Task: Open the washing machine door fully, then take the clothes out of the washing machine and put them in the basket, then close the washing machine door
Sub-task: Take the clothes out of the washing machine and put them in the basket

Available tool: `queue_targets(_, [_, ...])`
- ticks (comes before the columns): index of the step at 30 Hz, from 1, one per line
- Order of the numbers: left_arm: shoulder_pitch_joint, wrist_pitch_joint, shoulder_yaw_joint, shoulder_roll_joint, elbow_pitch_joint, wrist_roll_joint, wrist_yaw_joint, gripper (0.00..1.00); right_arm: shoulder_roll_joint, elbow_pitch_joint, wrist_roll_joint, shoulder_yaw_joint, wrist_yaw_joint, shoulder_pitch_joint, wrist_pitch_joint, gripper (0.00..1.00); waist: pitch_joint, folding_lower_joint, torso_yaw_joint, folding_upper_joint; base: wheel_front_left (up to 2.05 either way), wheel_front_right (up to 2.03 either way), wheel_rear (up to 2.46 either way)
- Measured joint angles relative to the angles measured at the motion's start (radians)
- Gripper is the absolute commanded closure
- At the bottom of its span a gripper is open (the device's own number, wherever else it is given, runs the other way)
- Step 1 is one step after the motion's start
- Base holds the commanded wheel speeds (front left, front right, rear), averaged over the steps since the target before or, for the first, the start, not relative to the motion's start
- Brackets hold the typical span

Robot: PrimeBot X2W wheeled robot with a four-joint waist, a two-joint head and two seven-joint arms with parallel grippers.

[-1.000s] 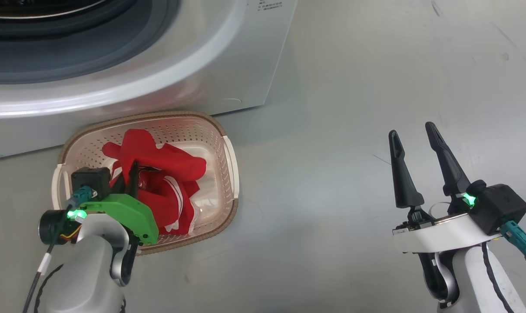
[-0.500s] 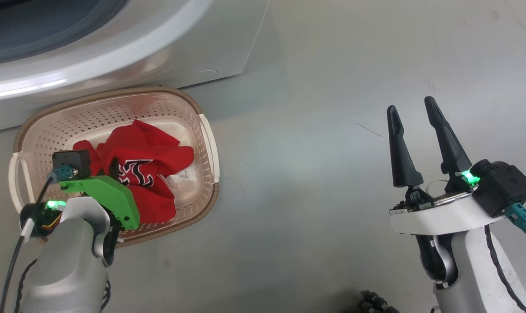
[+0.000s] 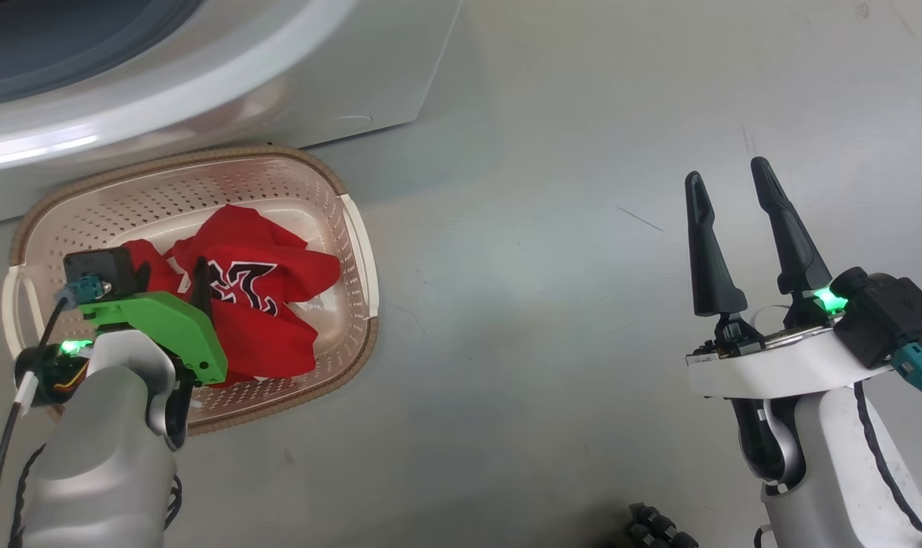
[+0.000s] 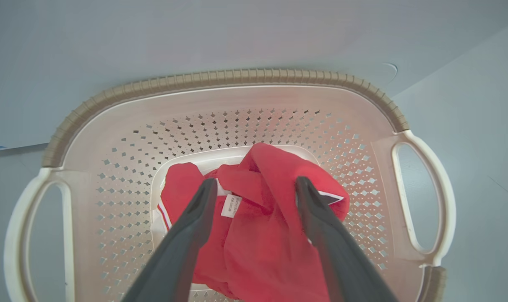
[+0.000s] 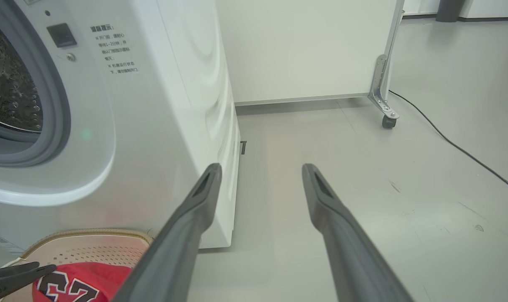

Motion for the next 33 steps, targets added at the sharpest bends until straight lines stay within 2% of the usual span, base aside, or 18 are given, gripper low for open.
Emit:
queue_targets(6, [-0.010, -0.066, -0.004, -0.002, 0.010, 0.001, -0.002, 0.00, 0.000, 0.006, 0.000, -0.016, 0.000, -0.009, 0.000, 0.00, -0.018, 0.0000, 0.018, 0.0000, 0.00, 0.00, 0.00])
queue_targets(13, [-0.015, -0.163, -0.008, -0.021, 0.002, 0.001, -0.027, 0.00, 0.000, 0.021, -0.010, -0.031, 0.000, -0.009, 0.000, 0.00, -0.048, 0.0000, 0.050, 0.0000, 0.00, 0.00, 0.00])
queue_targets(19, [-0.012, -0.193, -0.015, -0.032, -0.025, 0.002, -0.040, 0.00, 0.000, 0.034, -0.021, -0.047, 0.000, -0.007, 0.000, 0.00, -0.085, 0.0000, 0.084, 0.0000, 0.00, 0.00, 0.00])
queue_targets(26, [0.018, -0.198, -0.011, -0.042, -0.086, 0.002, -0.052, 0.00, -0.005, 0.055, -0.045, -0.055, 0.000, 0.010, 0.000, 0.00, -0.135, 0.0000, 0.114, 0.0000, 0.00, 0.00, 0.00])
queue_targets(33, [0.087, -0.198, 0.018, -0.048, -0.252, 0.048, -0.044, 0.00, -0.019, 0.081, -0.066, -0.067, 0.000, 0.044, 0.000, 0.00, -0.219, 0.0000, 0.152, 0.0000, 0.00, 0.00, 0.00])
